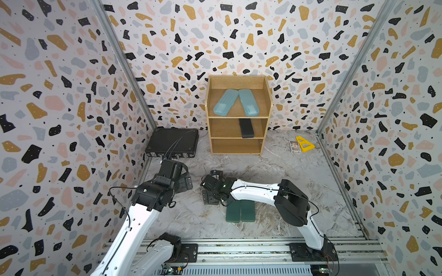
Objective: Place the pencil cases on the shelf according to color
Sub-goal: Pick up the pencil case from the center of the board.
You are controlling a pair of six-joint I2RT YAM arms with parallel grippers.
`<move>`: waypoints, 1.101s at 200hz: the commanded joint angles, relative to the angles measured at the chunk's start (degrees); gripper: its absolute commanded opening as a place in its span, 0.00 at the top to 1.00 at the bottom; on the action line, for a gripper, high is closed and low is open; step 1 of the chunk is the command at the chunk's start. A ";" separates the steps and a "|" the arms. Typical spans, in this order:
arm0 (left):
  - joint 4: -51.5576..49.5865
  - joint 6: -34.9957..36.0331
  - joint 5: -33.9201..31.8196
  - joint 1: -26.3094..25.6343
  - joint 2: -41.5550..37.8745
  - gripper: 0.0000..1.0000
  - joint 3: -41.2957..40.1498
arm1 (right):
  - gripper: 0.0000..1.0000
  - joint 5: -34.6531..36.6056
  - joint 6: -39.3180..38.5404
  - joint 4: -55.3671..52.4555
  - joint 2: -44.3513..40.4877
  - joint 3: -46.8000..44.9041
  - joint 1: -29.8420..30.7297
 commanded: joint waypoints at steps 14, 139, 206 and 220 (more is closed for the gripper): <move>3.07 4.77 7.13 5.29 -1.35 0.00 -1.47 | 0.03 0.37 2.52 -6.00 1.89 4.00 1.62; 4.56 5.26 11.88 5.68 -3.22 0.00 -3.30 | 0.08 2.21 6.78 -4.03 2.26 0.90 2.72; 5.13 5.37 12.30 5.68 -2.96 0.00 -3.39 | 0.23 2.71 8.24 -2.13 -3.35 -9.89 2.63; 5.15 5.34 12.26 5.68 -2.86 0.00 -3.38 | 0.28 3.15 7.63 -2.28 -3.88 -10.10 2.49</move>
